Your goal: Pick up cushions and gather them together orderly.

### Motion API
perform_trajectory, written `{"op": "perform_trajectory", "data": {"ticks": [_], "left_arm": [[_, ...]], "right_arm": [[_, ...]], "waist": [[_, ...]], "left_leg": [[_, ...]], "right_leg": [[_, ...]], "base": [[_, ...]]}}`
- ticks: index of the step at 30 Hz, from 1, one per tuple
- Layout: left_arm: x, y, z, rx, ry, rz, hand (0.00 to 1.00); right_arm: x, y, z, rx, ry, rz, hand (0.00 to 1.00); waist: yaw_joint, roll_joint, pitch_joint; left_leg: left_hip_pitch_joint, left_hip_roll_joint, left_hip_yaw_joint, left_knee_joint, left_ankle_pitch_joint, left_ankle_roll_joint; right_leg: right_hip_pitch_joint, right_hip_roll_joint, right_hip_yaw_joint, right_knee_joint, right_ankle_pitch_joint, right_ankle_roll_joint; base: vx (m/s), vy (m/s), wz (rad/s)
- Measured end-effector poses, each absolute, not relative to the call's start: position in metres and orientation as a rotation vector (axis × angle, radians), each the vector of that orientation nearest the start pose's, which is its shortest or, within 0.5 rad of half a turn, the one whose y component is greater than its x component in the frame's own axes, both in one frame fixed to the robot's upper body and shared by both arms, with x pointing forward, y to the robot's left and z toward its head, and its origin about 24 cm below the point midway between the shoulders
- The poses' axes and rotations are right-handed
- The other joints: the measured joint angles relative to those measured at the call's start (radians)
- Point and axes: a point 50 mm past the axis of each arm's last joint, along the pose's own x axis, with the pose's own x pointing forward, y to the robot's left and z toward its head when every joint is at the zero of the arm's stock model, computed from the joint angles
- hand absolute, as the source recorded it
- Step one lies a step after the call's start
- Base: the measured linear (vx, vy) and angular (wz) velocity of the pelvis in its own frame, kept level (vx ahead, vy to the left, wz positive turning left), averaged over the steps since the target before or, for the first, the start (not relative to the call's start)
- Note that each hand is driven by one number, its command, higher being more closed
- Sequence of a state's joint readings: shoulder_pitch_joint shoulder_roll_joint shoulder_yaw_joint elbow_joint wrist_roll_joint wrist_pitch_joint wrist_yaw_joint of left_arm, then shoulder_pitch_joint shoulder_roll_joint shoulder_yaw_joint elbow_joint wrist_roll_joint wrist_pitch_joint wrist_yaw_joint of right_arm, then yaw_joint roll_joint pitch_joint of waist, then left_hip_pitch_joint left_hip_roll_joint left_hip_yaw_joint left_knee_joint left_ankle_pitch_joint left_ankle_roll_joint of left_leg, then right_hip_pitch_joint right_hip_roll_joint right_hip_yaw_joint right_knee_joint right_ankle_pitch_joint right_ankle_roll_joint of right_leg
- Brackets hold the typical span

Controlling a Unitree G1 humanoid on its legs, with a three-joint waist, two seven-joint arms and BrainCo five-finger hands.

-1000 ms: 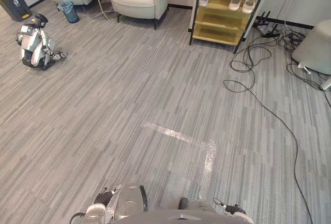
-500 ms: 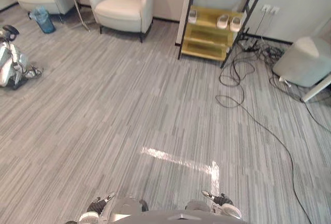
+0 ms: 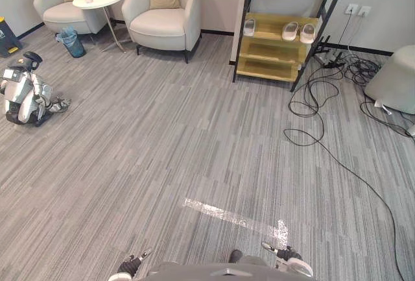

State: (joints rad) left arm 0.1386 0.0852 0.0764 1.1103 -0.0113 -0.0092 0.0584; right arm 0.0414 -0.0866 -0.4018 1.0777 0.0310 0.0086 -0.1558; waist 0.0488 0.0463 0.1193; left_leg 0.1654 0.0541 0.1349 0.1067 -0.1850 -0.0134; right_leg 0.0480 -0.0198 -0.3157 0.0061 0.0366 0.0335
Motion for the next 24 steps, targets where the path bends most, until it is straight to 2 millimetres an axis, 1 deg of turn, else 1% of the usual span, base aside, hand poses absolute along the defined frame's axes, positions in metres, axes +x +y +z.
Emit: {"op": "perform_trajectory", "data": {"ticks": [3,4,7,9,10,11,12,13,14,15,16,17,18,19,20,21,22,23,24], "left_arm": [[0.058,0.201,-0.170,0.075,1.230,0.198,0.00],[0.059,0.203,-0.169,0.085,1.228,0.195,0.00],[0.060,0.205,-0.169,0.100,1.227,0.189,0.00],[0.060,0.205,-0.169,0.104,1.227,0.186,0.00],[0.061,0.205,-0.169,0.111,1.226,0.179,0.00],[0.062,0.204,-0.169,0.116,1.224,0.173,0.00],[0.065,0.204,-0.168,0.126,1.216,0.161,0.00],[0.065,0.204,-0.168,0.131,1.217,0.159,0.00],[0.070,0.206,-0.167,0.132,1.203,0.162,0.00],[0.070,0.206,-0.167,0.132,1.203,0.162,0.00],[0.073,0.205,-0.167,0.127,1.196,0.165,0.00],[0.073,0.203,-0.167,0.120,1.195,0.166,0.00],[0.075,0.200,-0.167,0.114,1.190,0.162,0.00],[0.076,0.193,-0.167,0.098,1.184,0.154,0.00],[0.076,0.186,-0.168,0.073,1.182,0.155,0.00],[0.075,0.187,-0.168,0.072,1.180,0.159,0.00],[0.074,0.191,-0.167,0.081,1.178,0.165,0.00],[0.073,0.196,-0.167,0.090,1.180,0.173,0.00],[0.075,0.197,-0.166,0.090,1.173,0.176,0.00]], "right_arm": [[0.080,-0.236,-0.159,0.083,1.125,-0.590,0.00],[0.075,-0.236,-0.160,0.083,1.138,-0.592,0.00],[0.066,-0.234,-0.162,0.086,1.159,-0.596,0.00],[0.063,-0.234,-0.162,0.086,1.166,-0.598,0.00],[0.062,-0.234,-0.162,0.084,1.169,-0.598,0.00],[0.061,-0.234,-0.162,0.082,1.169,-0.598,0.00],[0.062,-0.235,-0.162,0.074,1.166,-0.590,0.00],[0.063,-0.234,-0.162,0.069,1.166,-0.582,0.00],[0.063,-0.232,-0.162,0.059,1.168,-0.568,0.00],[0.063,-0.232,-0.162,0.059,1.168,-0.568,0.00],[0.063,-0.231,-0.163,0.060,1.171,-0.567,0.00],[0.062,-0.235,-0.161,0.052,1.166,-0.578,0.00],[0.061,-0.238,-0.161,0.046,1.167,-0.583,0.00],[0.058,-0.243,-0.159,0.032,1.160,-0.593,0.00],[0.058,-0.250,-0.155,0.015,1.134,-0.606,0.00],[0.059,-0.249,-0.155,0.016,1.134,-0.603,0.00],[0.058,-0.245,-0.156,0.024,1.141,-0.600,0.00],[0.056,-0.241,-0.158,0.037,1.153,-0.603,0.00],[0.056,-0.240,-0.158,0.034,1.154,-0.606,0.00]], "waist": [[0.001,-0.022,-0.005],[0.002,-0.020,-0.007],[0.000,-0.031,-0.004],[0.000,-0.031,-0.003],[-0.003,-0.030,0.000],[-0.005,-0.028,0.001],[-0.009,-0.012,0.010],[-0.008,-0.017,0.015],[0.001,-0.021,0.032],[0.001,-0.021,0.032],[0.008,-0.038,0.039],[0.007,-0.015,0.050],[0.005,-0.005,0.053],[0.005,0.025,0.057],[0.012,0.064,0.056],[0.015,0.068,0.055],[0.010,0.050,0.057],[0.009,0.016,0.058],[0.009,0.012,0.057]], "left_leg": [[0.010,0.004,0.001,-0.020,0.005,-0.008],[0.015,0.002,0.001,-0.022,0.005,-0.009],[0.017,-0.004,0.001,-0.023,0.005,-0.009],[0.020,-0.007,0.001,-0.022,0.004,-0.010],[0.016,-0.006,0.001,0.000,-0.010,-0.020],[0.003,-0.001,0.002,0.034,-0.029,-0.029],[-0.032,0.017,0.005,0.114,-0.070,-0.065],[-0.073,0.035,0.006,0.229,-0.098,-0.102],[-0.146,0.047,0.006,0.401,-0.090,-0.115],[-0.146,0.047,0.006,0.401,-0.090,-0.115],[-0.200,0.056,0.003,0.513,-0.096,-0.093],[-0.230,0.065,0.001,0.513,-0.133,-0.065],[-0.241,0.068,-0.001,0.491,-0.135,-0.065],[-0.247,0.077,-0.006,0.407,-0.135,-0.066],[-0.236,0.080,-0.008,0.318,-0.093,-0.058],[-0.226,0.070,0.004,0.297,-0.091,-0.060],[-0.210,0.047,0.007,0.266,-0.090,-0.060],[-0.180,0.016,0.006,0.218,-0.075,-0.061],[-0.172,0.006,0.006,0.205,-0.069,-0.056]], "right_leg": [[0.033,0.015,0.003,-0.078,0.042,-0.005],[0.042,0.015,0.004,-0.092,0.049,-0.005],[0.043,0.010,0.005,-0.094,0.057,-0.003],[0.046,0.007,0.006,-0.094,0.059,-0.003],[0.052,0.008,0.006,-0.094,0.057,-0.002],[0.054,0.008,0.007,-0.094,0.052,-0.002],[0.057,0.013,0.015,-0.094,0.038,-0.006],[0.061,0.023,0.037,-0.094,0.032,-0.007],[0.073,0.024,0.058,-0.093,0.031,-0.009],[0.073,0.024,0.058,-0.093,0.031,-0.009],[0.085,0.014,0.079,-0.092,0.028,-0.009],[0.092,0.009,0.086,-0.093,0.027,-0.007],[0.090,0.007,0.087,-0.090,0.025,-0.004],[0.089,0.009,0.091,-0.086,0.021,0.006],[0.091,0.019,0.111,-0.079,0.026,0.022],[0.076,0.010,0.116,-0.031,0.006,0.015],[0.059,-0.010,0.122,0.030,-0.018,0.014],[0.060,-0.032,0.131,0.043,-0.042,0.018],[0.061,-0.035,0.137,0.038,-0.042,0.019]], "base": [[0.01,-0.013,-0.04],[0.00,0.037,-0.01],[-0.01,0.047,0.00],[-0.01,0.056,0.00],[-0.01,0.048,0.02],[-0.02,0.063,0.00],[-0.02,0.056,-0.05],[-0.03,0.054,-0.17],[-0.02,0.028,-0.15],[-0.02,0.034,-0.25],[-0.01,0.072,-0.22],[-0.03,0.099,-0.25],[-0.04,0.148,-0.21],[0.01,0.199,-0.36],[0.07,0.200,-0.42],[0.13,0.155,-0.34],[0.17,0.087,-0.11],[0.13,0.080,-0.04],[0.13,0.087,-0.11]]}}
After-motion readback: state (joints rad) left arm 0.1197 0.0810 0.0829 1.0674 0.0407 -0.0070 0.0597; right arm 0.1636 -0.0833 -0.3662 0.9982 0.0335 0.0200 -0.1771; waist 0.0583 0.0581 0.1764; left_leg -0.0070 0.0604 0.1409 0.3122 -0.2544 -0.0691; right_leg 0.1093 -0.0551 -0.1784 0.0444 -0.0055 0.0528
